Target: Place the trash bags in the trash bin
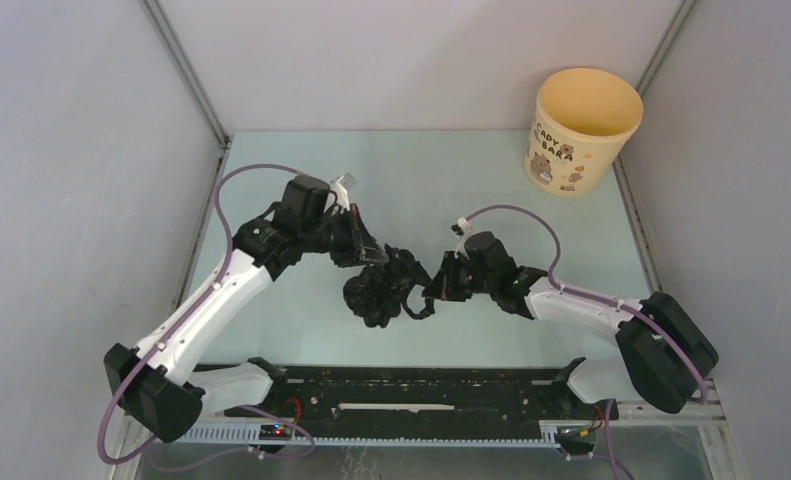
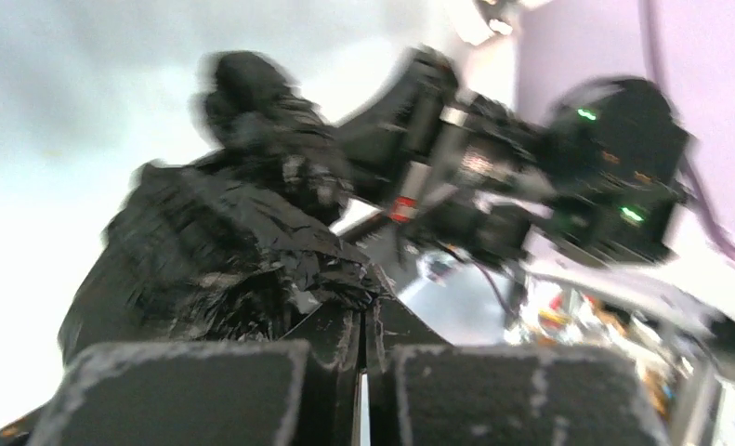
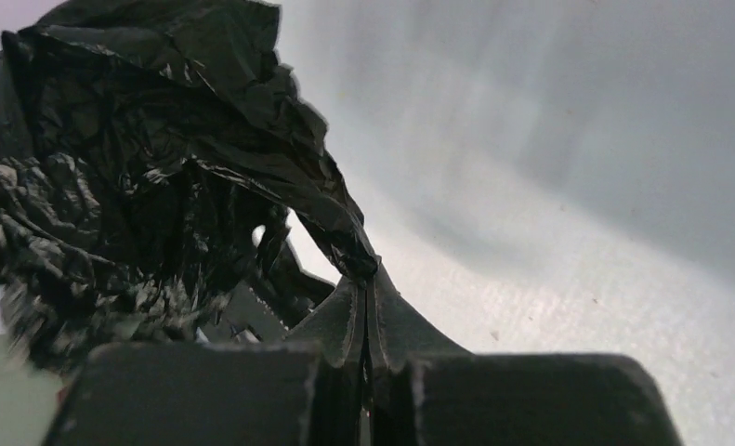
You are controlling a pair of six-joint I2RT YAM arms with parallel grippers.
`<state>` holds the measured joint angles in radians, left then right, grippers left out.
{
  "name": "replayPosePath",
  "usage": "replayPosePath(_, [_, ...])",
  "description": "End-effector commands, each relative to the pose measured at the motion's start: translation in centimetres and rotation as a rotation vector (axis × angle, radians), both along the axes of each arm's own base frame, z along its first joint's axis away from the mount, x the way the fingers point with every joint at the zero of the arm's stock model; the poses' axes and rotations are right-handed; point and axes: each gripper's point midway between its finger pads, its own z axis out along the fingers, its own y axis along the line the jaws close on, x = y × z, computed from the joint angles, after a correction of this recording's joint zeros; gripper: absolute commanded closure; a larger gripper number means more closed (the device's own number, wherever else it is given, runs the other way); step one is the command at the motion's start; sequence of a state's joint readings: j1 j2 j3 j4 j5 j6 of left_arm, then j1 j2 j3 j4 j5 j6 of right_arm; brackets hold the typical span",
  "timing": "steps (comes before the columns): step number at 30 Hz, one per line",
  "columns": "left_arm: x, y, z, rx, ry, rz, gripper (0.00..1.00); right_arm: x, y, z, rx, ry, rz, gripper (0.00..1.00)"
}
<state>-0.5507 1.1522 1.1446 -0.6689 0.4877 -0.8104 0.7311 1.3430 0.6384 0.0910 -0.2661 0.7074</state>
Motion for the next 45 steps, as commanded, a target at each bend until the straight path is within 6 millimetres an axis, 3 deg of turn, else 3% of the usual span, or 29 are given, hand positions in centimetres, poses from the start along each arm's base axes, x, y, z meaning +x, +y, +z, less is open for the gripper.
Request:
replayPosePath(1, [4.3,5.9,-6.9,0.339,0.002,0.14,1.0,-1.2,-2.2,-1.8,-0.043,0.221,-0.035,1.0])
replayPosePath(3, [7.6,6.5,-6.3,0.341,0.022,0.184,1.0,-0.3,-3.5,-1.1,-0.076,0.303,-0.065,1.0])
replayPosePath(5, [11.8,6.6,-1.7,0.302,-0.069,0.258,1.0,2.6,-4.8,2.2,-0.092,0.331,-0.123,1.0])
replayPosePath(7, [14.9,5.6,5.7,0.214,-0.201,0.305,1.0,6.0,-5.4,8.4,-0.061,0.281,-0.149,1.0])
replayPosePath(8, [15.3,4.8,10.4,0.15,-0.279,0.31,1.0,8.1,-5.2,14.6,-0.018,0.162,-0.149,1.0])
replayPosePath(10, [13.8,2.9,20.4,0.027,-0.517,0.285,1.0,9.0,-5.7,24.9,-0.011,-0.094,-0.148,1.0])
replayPosePath(12, [10.2,1.9,27.6,-0.02,-0.755,0.244,1.0,7.5,-5.9,33.4,-0.014,-0.375,-0.131,1.0])
replayPosePath(14, [8.2,2.8,28.9,0.028,-0.861,0.277,1.0,4.7,-5.5,37.7,-0.009,-0.584,-0.093,1.0])
replayPosePath(16, [9.1,4.7,24.4,0.1,-0.764,0.39,1.0,4.0,-6.1,36.8,-0.03,-0.667,-0.103,1.0])
replayPosePath(17, [10.1,5.8,19.8,0.143,-0.654,0.433,1.0,4.7,-7.1,34.1,-0.073,-0.643,-0.149,1.0])
replayPosePath(18, [10.7,7.0,14.8,0.169,-0.534,0.455,1.0,5.3,-8.1,30.7,-0.11,-0.594,-0.179,1.0])
replayPosePath(20, [10.6,8.9,3.2,0.206,-0.271,0.44,1.0,6.3,-9.9,20.9,-0.19,-0.389,-0.192,1.0])
replayPosePath(22, [7.8,11.2,-6.5,0.251,-0.028,0.434,1.0,4.7,-11.3,10.8,-0.216,-0.058,-0.152,1.0])
replayPosePath(23, [6.3,11.8,-9.2,0.264,0.029,0.427,1.0,3.2,-11.6,7.4,-0.214,0.073,-0.118,1.0])
replayPosePath(24, [5.0,12.0,-10.3,0.264,0.042,0.416,1.0,1.8,-11.5,5.2,-0.221,0.14,-0.084,1.0])
replayPosePath(25, [4.1,11.9,-10.4,0.245,0.033,0.404,1.0,0.7,-11.2,4.3,-0.239,0.155,-0.058,1.0])
replayPosePath(27, [3.6,11.3,-8.5,0.172,-0.038,0.407,1.0,-0.1,-10.3,4.9,-0.248,0.097,-0.017,1.0])
replayPosePath(30, [5.3,10.3,-3.3,0.081,-0.138,0.405,1.0,1.8,-9.0,9.6,-0.147,-0.001,-0.012,1.0])
replayPosePath(33, [8.0,8.3,8.1,-0.049,-0.296,0.348,1.0,4.4,-8.7,15.7,-0.097,-0.034,-0.018,1.0])
replayPosePath(34, [8.3,7.9,12.3,-0.088,-0.362,0.334,1.0,5.1,-8.6,19.0,-0.094,-0.079,-0.019,1.0])
replayPosePath(35, [8.1,7.7,17.3,-0.13,-0.454,0.328,1.0,5.8,-8.5,24.6,-0.082,-0.201,-0.023,1.0])
replayPosePath(37, [6.3,7.9,25.9,-0.205,-0.649,0.33,1.0,4.9,-8.3,31.9,-0.101,-0.388,-0.034,1.0])
replayPosePath(38, [5.3,8.2,28.8,-0.226,-0.73,0.341,1.0,4.5,-8.7,35.0,-0.1,-0.485,-0.056,1.0])
replayPosePath(39, [4.7,8.6,30.1,-0.225,-0.779,0.355,1.0,3.9,-8.6,37.0,-0.089,-0.558,-0.06,1.0])
replayPosePath(40, [4.8,9.0,29.6,-0.204,-0.785,0.381,1.0,3.0,-8.5,38.1,-0.065,-0.609,-0.06,1.0])
replayPosePath(41, [5.6,9.3,27.3,-0.167,-0.736,0.417,1.0,3.0,-8.5,37.5,-0.049,-0.616,-0.067,1.0])
replayPosePath(42, [6.6,9.5,23.3,-0.126,-0.638,0.454,1.0,3.5,-8.4,35.4,-0.047,-0.586,-0.075,1.0])
replayPosePath(44, [8.1,9.1,12.0,-0.032,-0.38,0.453,1.0,4.8,-8.4,27.2,-0.07,-0.429,-0.081,1.0])
replayPosePath(45, [7.6,8.5,5.7,0.006,-0.227,0.408,1.0,4.9,-8.5,21.5,-0.109,-0.303,-0.073,1.0])
